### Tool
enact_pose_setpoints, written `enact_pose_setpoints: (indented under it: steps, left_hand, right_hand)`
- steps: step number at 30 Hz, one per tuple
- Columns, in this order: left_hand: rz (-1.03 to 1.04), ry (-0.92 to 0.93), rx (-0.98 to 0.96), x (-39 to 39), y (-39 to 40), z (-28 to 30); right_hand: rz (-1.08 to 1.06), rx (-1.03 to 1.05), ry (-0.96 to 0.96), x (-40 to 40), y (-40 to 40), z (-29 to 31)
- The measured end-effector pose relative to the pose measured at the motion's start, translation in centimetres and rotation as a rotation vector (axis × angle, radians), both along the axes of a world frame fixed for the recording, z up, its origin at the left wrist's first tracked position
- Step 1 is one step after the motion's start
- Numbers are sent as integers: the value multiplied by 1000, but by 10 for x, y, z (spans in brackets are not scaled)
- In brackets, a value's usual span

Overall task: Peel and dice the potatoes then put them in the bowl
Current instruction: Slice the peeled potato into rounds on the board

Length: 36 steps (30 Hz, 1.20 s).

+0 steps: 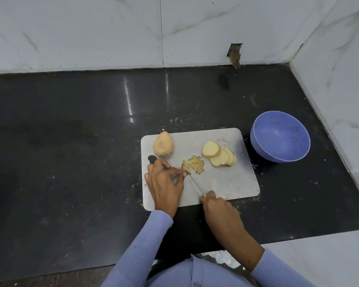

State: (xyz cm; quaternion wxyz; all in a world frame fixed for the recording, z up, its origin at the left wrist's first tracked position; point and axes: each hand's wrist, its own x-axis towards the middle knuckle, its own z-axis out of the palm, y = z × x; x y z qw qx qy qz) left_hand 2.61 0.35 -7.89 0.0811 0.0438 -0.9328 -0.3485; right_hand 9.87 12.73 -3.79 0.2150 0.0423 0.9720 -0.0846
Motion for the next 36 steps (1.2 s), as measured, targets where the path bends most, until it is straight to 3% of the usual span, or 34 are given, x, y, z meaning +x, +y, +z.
enact_pose_setpoints:
  steps: [5, 8, 14, 18, 23, 29, 36]
  left_hand:
    - [-51, -20, 81, 0, 0, 3]
    - [-134, -64, 208, 0, -1, 8]
    - [-309, -160, 168, -12, 10, 18]
    - [-373, -110, 100, -19, 11, 17]
    - [-309, -16, 203, -13, 3, 18]
    - [-198, -111, 380, -11, -6, 16]
    - [-244, -190, 405, -10, -12, 14]
  right_hand:
    - [-34, -9, -37, 15, 13, 6]
    - [-140, -139, -52, 15, 27, 11]
    - [-244, -334, 258, -7, 39, 18]
    - [-229, -376, 324, -44, 23, 11]
    - [-163, -335, 295, -68, 5, -8]
    - [-51, -308, 385, -75, -5, -10]
    - [-231, -667, 407, -77, 7, -9]
